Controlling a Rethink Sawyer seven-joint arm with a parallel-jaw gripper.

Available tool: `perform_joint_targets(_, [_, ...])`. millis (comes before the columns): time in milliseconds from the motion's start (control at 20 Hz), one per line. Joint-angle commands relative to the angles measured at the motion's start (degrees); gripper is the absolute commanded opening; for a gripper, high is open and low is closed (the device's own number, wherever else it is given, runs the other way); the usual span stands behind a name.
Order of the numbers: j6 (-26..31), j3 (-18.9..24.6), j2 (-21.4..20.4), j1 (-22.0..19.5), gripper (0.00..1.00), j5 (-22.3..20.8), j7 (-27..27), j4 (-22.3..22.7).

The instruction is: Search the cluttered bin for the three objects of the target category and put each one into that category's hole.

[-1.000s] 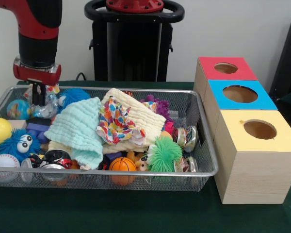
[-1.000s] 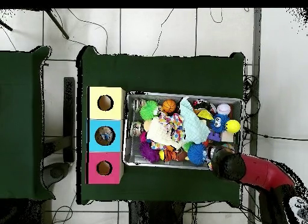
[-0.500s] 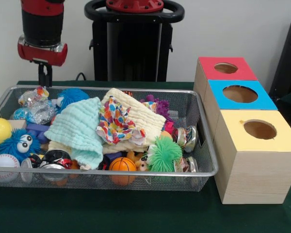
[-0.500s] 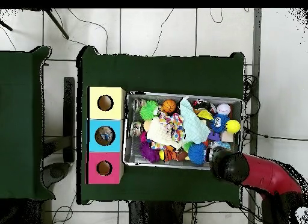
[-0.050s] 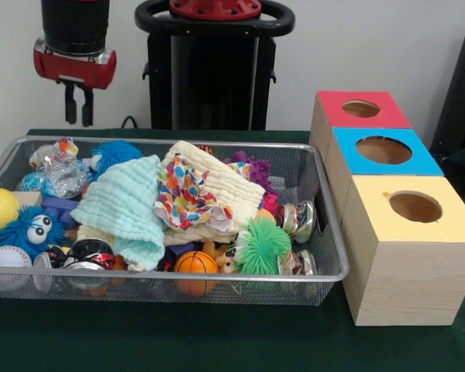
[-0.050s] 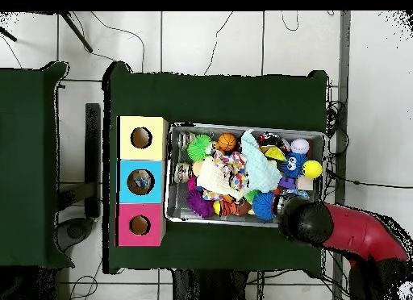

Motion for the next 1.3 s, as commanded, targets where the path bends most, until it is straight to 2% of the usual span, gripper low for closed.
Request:
perform_joint_targets(50, [-4.3,1.9,2.4,1.9,1.0,-5.7,-0.2,-0.3])
perform_joint_targets(500, [-6.9,-1.1,3.5,3.8,1.0,-9.1,2.8,-0.6])
perform_joint_targets(650, [-7.1,-5.0,5.5,6.2,1.0,-13.6,3.3,-2.9])
perform_joint_targets(1000, [-6.1,-9.7,7.0,8.3,1.0,-18.8,3.7,-5.6])
perform_joint_targets(1100, [-6.9,-11.0,8.3,9.3,1.0,-20.2,5.1,-6.5])
perform_joint_targets(1300, [-10.8,-15.6,13.6,13.2,1.0,-24.2,11.1,-11.0])
